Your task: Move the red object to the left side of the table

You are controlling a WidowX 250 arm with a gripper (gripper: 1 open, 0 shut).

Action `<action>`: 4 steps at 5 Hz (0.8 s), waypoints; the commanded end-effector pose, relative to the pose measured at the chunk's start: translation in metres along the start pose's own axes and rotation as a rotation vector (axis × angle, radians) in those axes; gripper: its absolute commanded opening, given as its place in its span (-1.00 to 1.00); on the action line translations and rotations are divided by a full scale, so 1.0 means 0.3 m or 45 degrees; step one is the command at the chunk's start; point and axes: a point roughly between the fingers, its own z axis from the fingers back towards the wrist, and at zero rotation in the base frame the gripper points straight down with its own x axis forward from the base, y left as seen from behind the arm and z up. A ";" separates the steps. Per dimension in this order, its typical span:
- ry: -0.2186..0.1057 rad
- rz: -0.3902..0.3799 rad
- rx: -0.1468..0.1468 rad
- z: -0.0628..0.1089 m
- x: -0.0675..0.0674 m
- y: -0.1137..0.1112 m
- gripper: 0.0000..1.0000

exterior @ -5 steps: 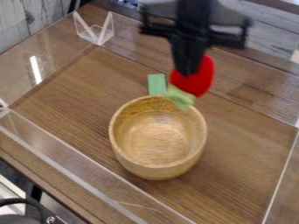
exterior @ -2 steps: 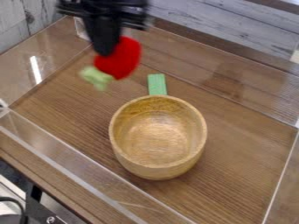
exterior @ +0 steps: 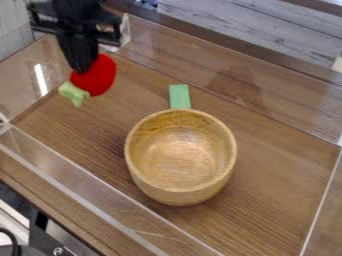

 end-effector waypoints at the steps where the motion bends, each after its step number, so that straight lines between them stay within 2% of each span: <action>1: -0.046 -0.122 0.016 -0.005 0.079 0.008 -1.00; 2: -0.055 -0.236 0.013 -0.044 0.131 0.018 -1.00; 4: -0.034 -0.064 0.045 -0.139 0.200 0.092 -1.00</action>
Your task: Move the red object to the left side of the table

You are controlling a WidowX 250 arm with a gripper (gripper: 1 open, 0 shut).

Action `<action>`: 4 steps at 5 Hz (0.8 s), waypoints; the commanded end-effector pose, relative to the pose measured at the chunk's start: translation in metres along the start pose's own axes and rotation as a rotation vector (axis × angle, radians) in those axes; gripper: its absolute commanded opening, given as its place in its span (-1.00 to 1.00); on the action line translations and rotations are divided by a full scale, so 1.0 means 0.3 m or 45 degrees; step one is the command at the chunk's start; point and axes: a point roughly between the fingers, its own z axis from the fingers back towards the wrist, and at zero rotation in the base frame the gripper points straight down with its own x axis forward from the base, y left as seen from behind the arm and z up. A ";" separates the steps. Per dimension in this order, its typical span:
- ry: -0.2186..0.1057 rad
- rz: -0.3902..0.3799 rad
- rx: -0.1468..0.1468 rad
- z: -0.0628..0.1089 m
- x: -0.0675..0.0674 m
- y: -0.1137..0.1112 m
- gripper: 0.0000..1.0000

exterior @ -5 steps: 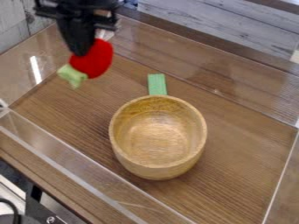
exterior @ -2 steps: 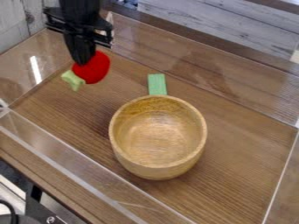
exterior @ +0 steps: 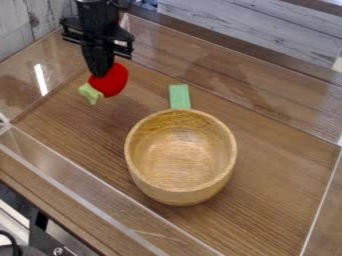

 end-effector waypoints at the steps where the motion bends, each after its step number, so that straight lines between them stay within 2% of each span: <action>1: -0.069 -0.024 0.019 0.026 0.079 0.031 -1.00; 2: -0.061 -0.070 -0.002 0.010 0.117 0.036 1.00; 4: -0.044 -0.073 -0.052 -0.089 0.120 0.048 1.00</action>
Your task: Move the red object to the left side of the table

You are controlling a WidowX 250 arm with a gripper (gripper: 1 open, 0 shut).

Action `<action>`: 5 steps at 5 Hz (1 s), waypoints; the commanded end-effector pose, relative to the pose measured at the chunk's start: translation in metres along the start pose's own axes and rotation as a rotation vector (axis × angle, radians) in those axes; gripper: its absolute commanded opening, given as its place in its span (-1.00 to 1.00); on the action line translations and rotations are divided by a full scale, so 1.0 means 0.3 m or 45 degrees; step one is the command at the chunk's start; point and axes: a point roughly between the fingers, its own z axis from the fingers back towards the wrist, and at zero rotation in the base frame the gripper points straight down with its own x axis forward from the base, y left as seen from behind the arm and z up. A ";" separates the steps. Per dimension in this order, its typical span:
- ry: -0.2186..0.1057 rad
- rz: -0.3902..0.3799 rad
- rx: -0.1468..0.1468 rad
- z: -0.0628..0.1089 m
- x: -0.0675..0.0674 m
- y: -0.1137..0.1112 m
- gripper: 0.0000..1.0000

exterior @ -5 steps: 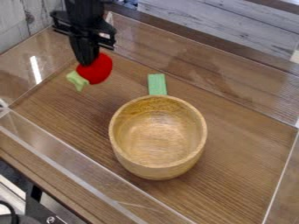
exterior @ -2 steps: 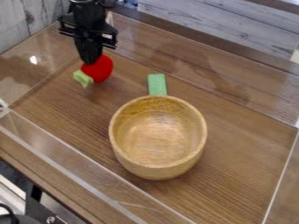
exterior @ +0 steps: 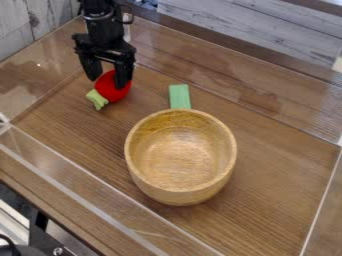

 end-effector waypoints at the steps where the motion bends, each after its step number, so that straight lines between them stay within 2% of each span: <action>1: -0.058 0.052 0.020 0.017 0.032 0.064 1.00; 2: -0.043 0.089 -0.001 -0.006 0.038 0.085 1.00; 3: -0.025 0.091 -0.025 0.002 0.044 0.131 1.00; 4: -0.009 0.090 -0.046 0.015 0.044 0.148 1.00; 5: 0.000 0.092 -0.057 -0.009 0.056 0.150 1.00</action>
